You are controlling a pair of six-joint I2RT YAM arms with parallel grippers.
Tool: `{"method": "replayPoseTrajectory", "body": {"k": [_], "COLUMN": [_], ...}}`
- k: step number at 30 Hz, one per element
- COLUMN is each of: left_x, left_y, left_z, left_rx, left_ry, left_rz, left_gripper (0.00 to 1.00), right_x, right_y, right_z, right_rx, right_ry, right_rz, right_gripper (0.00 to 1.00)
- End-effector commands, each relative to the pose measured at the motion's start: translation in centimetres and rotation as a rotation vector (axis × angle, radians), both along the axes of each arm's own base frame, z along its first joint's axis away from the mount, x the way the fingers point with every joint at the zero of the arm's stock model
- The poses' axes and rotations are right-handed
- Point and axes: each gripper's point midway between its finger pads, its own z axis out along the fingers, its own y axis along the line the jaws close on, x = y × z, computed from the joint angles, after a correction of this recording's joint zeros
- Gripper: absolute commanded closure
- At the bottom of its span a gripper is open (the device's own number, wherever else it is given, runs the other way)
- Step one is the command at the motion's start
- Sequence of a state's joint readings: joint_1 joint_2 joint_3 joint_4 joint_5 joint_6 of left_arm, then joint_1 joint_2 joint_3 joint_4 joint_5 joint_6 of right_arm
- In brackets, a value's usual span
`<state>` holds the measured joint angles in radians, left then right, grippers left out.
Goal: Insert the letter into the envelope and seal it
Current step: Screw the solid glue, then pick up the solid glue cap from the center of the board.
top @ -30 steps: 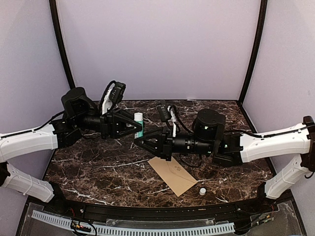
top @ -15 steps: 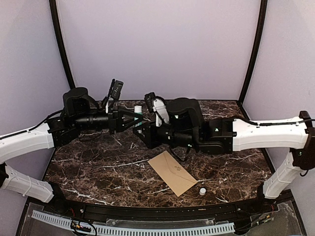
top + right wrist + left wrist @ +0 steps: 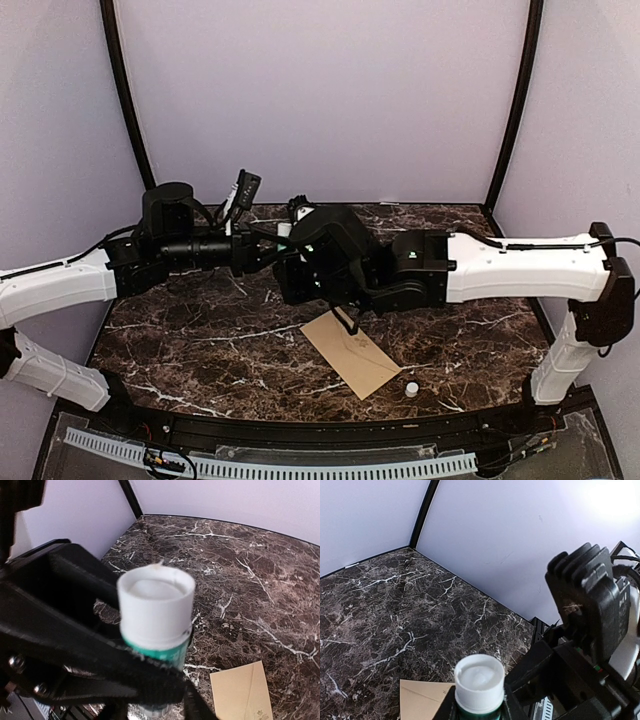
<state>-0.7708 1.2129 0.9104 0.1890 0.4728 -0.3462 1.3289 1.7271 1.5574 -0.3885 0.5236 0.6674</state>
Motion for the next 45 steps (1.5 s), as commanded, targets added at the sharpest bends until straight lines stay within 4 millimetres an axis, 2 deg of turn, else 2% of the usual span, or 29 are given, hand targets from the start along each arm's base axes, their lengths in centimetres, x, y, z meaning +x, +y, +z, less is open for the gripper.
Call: {"method": "replayPoseTrajectory", "body": {"k": [1, 4, 7, 12, 15, 20, 24, 29, 36, 45], "left_x": [-0.7, -0.8, -1.5, -4.0, -4.2, -5.3, -4.7, -4.3, -4.2, -4.4], "left_y": [0.3, 0.7, 0.8, 2.2, 3.4, 4.6, 5.3, 5.1, 5.2, 5.1], "left_z": [1.7, 2.1, 2.5, 2.4, 1.5, -0.4, -1.3, -2.7, -2.9, -2.8], "left_rx": [-0.038, -0.02, 0.017, 0.039, 0.065, 0.072, 0.093, 0.143, 0.143, 0.14], "left_ry": [-0.057, -0.083, -0.122, -0.165, -0.179, -0.161, -0.162, -0.125, -0.12, -0.116], "left_rz": [-0.012, -0.007, -0.042, -0.107, -0.073, -0.084, -0.029, -0.03, -0.022, -0.03], "left_gripper": [1.0, 1.0, 1.0, 1.0, 1.0, 1.0, 1.0, 1.0, 1.0, 1.0], "right_x": [-2.4, -3.6, -4.6, -6.0, -7.2, -8.8, -9.7, -10.2, -10.4, -10.7], "right_y": [-1.8, -4.2, -7.5, -13.4, -16.1, -19.2, -20.9, -22.3, -23.7, -24.0], "right_z": [4.7, 4.3, 2.6, -3.7, -8.3, -13.6, -16.0, -18.6, -21.5, -23.3], "right_rx": [0.145, 0.16, 0.146, 0.024, -0.069, -0.218, -0.332, -0.452, -0.588, -0.634], "right_ry": [-0.009, 0.031, 0.086, 0.215, 0.305, 0.423, 0.46, 0.49, 0.511, 0.529], "right_rz": [0.062, 0.078, 0.062, -0.012, -0.044, -0.088, -0.112, -0.135, -0.182, -0.189], "right_gripper": [0.49, 0.34, 0.29, 0.27, 0.27, 0.31, 0.32, 0.34, 0.41, 0.54]}}
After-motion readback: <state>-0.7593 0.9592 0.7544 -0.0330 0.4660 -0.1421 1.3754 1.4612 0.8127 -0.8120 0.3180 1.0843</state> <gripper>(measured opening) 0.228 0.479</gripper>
